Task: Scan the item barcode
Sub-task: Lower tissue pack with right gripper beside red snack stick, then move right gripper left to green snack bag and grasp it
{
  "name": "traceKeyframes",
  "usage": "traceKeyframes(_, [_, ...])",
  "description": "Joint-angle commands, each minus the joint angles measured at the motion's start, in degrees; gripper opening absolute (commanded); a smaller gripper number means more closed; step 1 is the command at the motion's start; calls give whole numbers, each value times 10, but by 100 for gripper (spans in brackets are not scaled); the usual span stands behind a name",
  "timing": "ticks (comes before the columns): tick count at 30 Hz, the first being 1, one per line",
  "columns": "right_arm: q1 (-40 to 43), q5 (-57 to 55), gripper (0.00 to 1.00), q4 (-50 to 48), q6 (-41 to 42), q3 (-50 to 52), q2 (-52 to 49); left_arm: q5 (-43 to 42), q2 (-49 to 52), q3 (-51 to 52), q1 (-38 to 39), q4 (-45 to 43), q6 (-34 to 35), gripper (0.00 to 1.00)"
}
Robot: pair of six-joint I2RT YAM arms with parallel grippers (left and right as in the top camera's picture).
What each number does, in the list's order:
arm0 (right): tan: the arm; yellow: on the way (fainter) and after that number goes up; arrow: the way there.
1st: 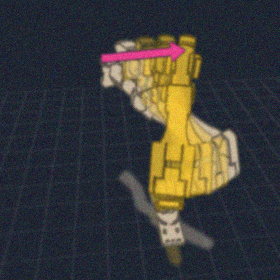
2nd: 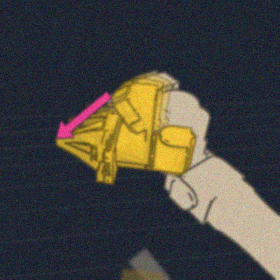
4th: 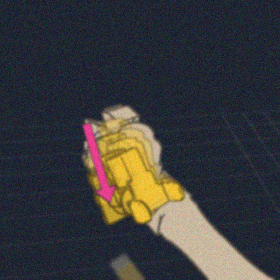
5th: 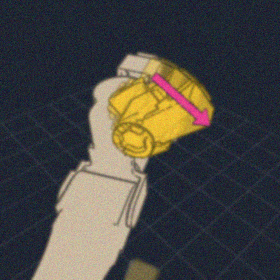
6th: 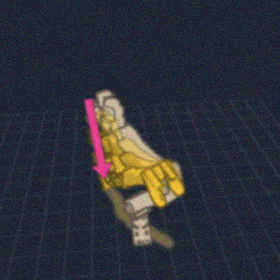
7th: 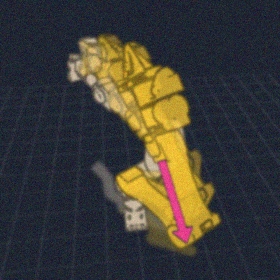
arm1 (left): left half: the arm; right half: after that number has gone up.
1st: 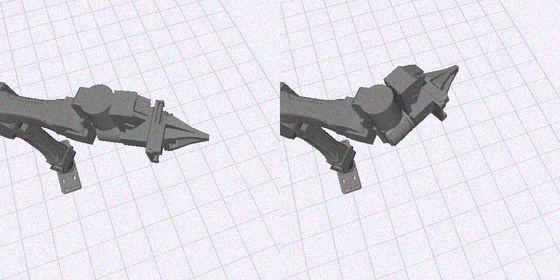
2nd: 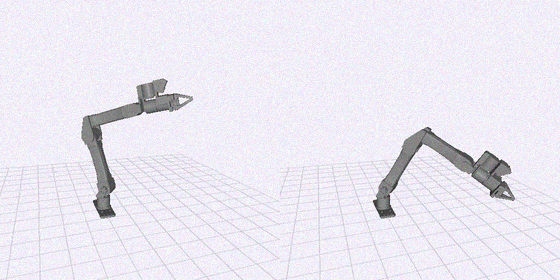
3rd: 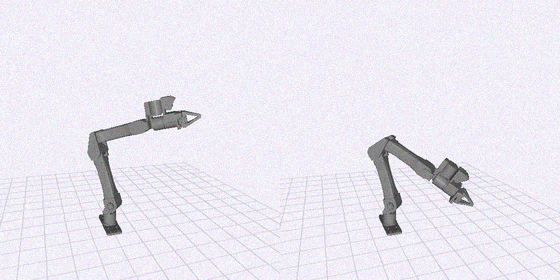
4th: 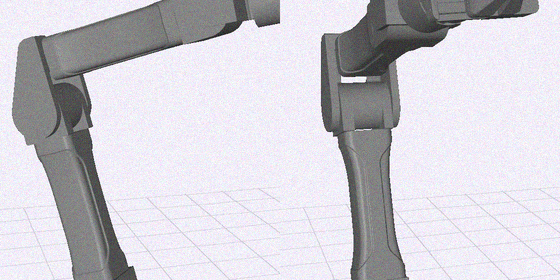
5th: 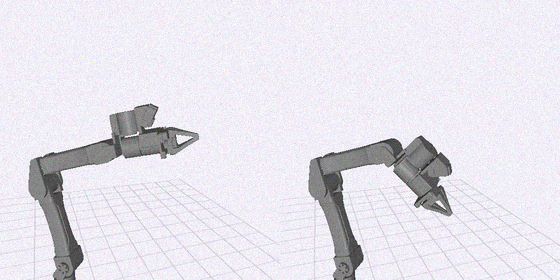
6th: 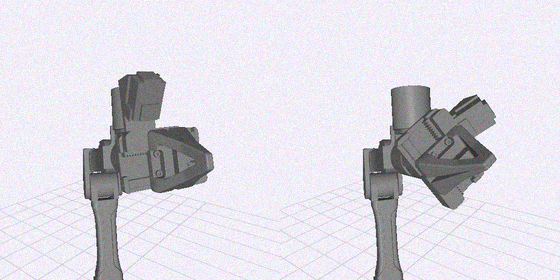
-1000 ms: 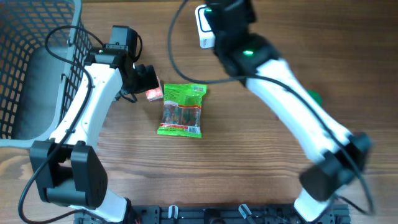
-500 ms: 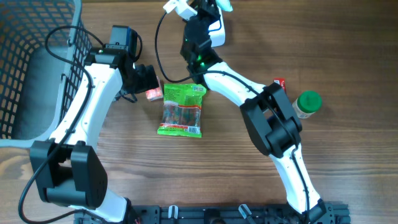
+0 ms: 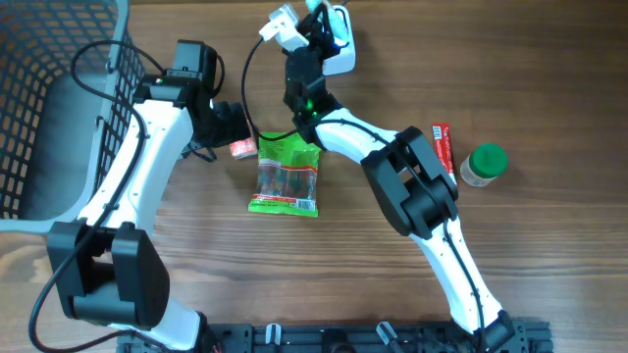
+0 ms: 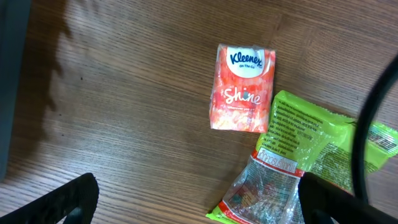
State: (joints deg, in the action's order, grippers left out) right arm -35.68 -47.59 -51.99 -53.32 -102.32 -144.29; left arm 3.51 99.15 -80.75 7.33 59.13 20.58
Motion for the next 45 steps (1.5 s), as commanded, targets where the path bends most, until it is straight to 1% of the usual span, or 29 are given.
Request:
traceKeyframes(1, [4, 16, 4, 9, 7, -12, -6, 0, -7, -7, -1, 0, -7, 100])
traceKeyframes(2, [5, 16, 4, 36, 34, -12, -6, 0, -7, -7, -1, 0, -7, 100])
traceKeyframes(3, [5, 16, 4, 91, 110, -12, -6, 0, -7, -7, -1, 0, -7, 100])
traceKeyframes(5, [5, 16, 4, 124, 177, -12, -6, -1, -7, -7, -1, 0, -7, 100])
traceKeyframes(6, [5, 16, 4, 124, 188, -12, -6, 0, -7, -7, -1, 0, -7, 100])
traceKeyframes(9, [7, 11, 4, 114, 184, -12, 12, 0, -7, -7, -1, 0, -7, 100])
traceKeyframes(11, [12, 10, 4, 122, 184, -12, 46, 0, -7, -7, -1, 0, -7, 100])
traceKeyframes(13, [21, 12, 4, 156, 186, -12, 98, 0, -7, -7, -1, 0, -7, 100])
traceKeyframes(19, [51, 7, 4, 338, 174, -12, 214, 0, -7, -7, -1, 0, -7, 100])
traceKeyframes(20, [52, 7, 4, 389, 177, -12, 233, 0, -7, -7, -1, 0, -7, 100])
traceKeyframes(21, [52, 7, 4, 450, 196, -12, 253, 0, -7, -7, -1, 0, -7, 100])
traceKeyframes(23, [54, 26, 4, 574, 265, -12, 291, 0, -7, -7, -1, 0, -7, 100])
traceKeyframes(24, [57, 42, 4, 637, 306, -12, 307, 0, -7, -7, -1, 0, -7, 100])
traceKeyframes(26, [71, 121, 4, 794, 431, -12, 341, 0, -7, -7, -1, 0, -7, 100])
traceKeyframes(27, [90, 214, 4, 913, 520, -12, 362, -1, -7, -7, -1, 0, -7, 100])
traceKeyframes(28, [108, 288, 4, 989, 569, -12, 371, 0, -7, -7, -1, 0, -7, 100])
traceKeyframes(29, [132, 384, 4, 1083, 600, -12, 374, 0, -7, -7, -1, 0, -7, 100])
traceKeyframes(31, [168, 495, 4, 1177, 597, 10, 370, 0, -7, -7, -1, 0, -7, 100])
traceKeyframes(32, [184, 520, 4, 1204, 591, 31, 370, 0, -7, -7, -1, 0, -7, 100])
traceKeyframes(33, [203, 519, 4, 1222, 587, 70, 370, 0, -7, -7, -1, 0, -7, 100])
traceKeyframes(35, [224, 518, 4, 1215, 587, 123, 370, 0, -7, -7, -1, 0, -7, 100])
traceKeyframes(38, [246, 518, 5, 1174, 587, 202, 370, 0, -7, -7, -1, 0, -7, 100])
traceKeyframes(40, [250, 516, 14, 1146, 587, 226, 370, 0, -7, -7, -1, 0, -7, 100])
traceKeyframes(42, [250, 492, 40, 1119, 593, 230, 370, 0, -7, -7, -1, 0, -7, 100])
traceKeyframes(44, [250, 463, 50, 1112, 595, 218, 371, 0, -7, -7, -1, 0, -7, 100])
traceKeyframes(45, [250, 455, 58, 1117, 595, 207, 371, 0, -7, -7, -1, 0, -7, 100])
